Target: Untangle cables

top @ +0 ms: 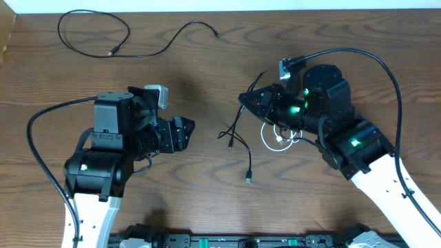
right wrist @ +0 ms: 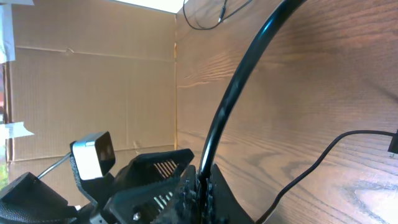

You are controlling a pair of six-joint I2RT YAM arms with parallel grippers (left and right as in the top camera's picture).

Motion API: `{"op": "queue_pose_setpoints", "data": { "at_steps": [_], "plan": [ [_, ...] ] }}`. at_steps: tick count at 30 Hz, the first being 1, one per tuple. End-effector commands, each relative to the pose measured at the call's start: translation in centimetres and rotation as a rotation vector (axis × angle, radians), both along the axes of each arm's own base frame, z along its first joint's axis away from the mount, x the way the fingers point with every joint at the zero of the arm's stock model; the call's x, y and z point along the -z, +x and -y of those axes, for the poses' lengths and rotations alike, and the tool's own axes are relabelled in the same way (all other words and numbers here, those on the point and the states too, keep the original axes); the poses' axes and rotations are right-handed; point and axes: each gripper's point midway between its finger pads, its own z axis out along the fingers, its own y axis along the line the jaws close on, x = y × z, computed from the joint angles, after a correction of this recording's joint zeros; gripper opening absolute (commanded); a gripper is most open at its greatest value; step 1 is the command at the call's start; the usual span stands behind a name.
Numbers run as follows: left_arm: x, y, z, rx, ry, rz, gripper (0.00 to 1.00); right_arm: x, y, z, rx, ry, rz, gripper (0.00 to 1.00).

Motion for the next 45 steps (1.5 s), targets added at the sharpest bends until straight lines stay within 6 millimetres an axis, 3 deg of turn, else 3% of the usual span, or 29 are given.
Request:
{"op": "queue_pose_setpoints", "data": {
  "at_steps": [1, 7, 13, 24, 29, 40, 45],
  "plan": [
    [-1.4, -0.2, 1.1, 0.048, -0.056, 0.021, 0.74, -0.7, 0.1, 0.4, 0.022, 0.015, 0.003, 0.01],
    [-2.9, -1.5, 3.7, 0.248, -0.14, 0.087, 0.74, -0.7, 0.1, 0.3, 0.023, 0.02, -0.002, 0.02],
    [-6.9, -4.1, 7.2, 0.549, -0.331, 0.235, 0.74, -1.3, -0.3, -0.5, 0.0, 0.037, 0.02, 0.02],
    [-7.5, -4.0, 7.4, 0.567, -0.342, 0.266, 0.73, -1.8, -1.9, -2.4, -0.058, 0.055, 0.028, 0.02],
    [-8.6, -5.0, 8.0, 0.631, -0.409, 0.285, 0.73, -2.3, -2.5, -3.4, -0.075, 0.068, 0.049, 0.02],
    [-9.1, -5.5, 8.2, 0.651, -0.446, 0.277, 0.72, -3.5, -3.5, -4.8, -0.104, 0.113, 0.063, 0.02],
    [-9.2, -5.7, 8.3, 0.657, -0.461, 0.271, 0.68, -3.5, -3.8, -5.2, -0.103, 0.116, 0.059, 0.02]
  ]
}}
